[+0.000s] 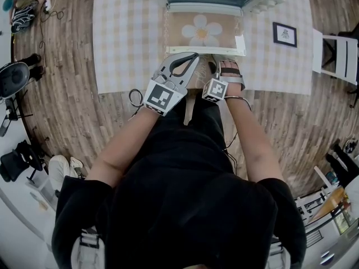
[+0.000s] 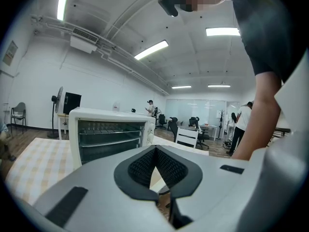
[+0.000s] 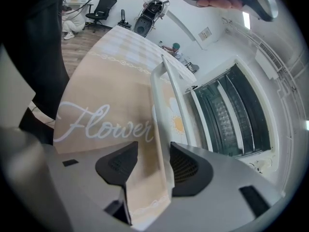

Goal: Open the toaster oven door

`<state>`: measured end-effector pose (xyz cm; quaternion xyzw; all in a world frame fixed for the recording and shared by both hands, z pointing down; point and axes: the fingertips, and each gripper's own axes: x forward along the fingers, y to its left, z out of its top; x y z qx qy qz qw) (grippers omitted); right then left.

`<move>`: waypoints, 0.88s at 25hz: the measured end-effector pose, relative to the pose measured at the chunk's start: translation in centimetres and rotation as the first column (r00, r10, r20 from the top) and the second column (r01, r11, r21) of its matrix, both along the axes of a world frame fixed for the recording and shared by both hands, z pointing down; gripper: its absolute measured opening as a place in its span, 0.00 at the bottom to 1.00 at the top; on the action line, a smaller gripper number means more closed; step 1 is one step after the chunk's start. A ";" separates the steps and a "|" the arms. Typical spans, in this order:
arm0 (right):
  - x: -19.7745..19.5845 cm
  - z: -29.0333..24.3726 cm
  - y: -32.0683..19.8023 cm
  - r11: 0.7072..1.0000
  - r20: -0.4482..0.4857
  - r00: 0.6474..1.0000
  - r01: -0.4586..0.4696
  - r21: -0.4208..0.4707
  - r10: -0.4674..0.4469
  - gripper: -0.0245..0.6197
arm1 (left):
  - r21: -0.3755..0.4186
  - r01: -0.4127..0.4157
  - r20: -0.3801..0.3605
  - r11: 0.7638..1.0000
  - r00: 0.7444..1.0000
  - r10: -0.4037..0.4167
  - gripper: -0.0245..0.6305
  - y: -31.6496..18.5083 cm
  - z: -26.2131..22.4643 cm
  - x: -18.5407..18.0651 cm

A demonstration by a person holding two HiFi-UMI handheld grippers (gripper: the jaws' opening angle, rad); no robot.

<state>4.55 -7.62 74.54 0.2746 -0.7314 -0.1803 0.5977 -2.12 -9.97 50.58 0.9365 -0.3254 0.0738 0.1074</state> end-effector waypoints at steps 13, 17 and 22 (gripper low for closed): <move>-0.2 -0.5 1.5 0.999 0.021 1.000 -0.011 -0.040 0.012 0.37 | -0.004 0.009 -0.007 1.000 1.000 -0.009 0.06 0.6 -0.3 -0.3; -0.3 -1.4 -1.6 0.998 0.033 0.999 0.008 -0.062 -0.006 0.37 | 0.043 0.009 -0.007 0.999 1.000 -0.008 0.06 -3.7 -1.0 -0.1; -0.7 -3.2 1.8 0.999 0.083 0.996 -0.005 -0.052 0.010 0.37 | 0.034 0.009 -0.005 0.999 1.000 -0.009 0.06 -0.1 -1.4 -0.1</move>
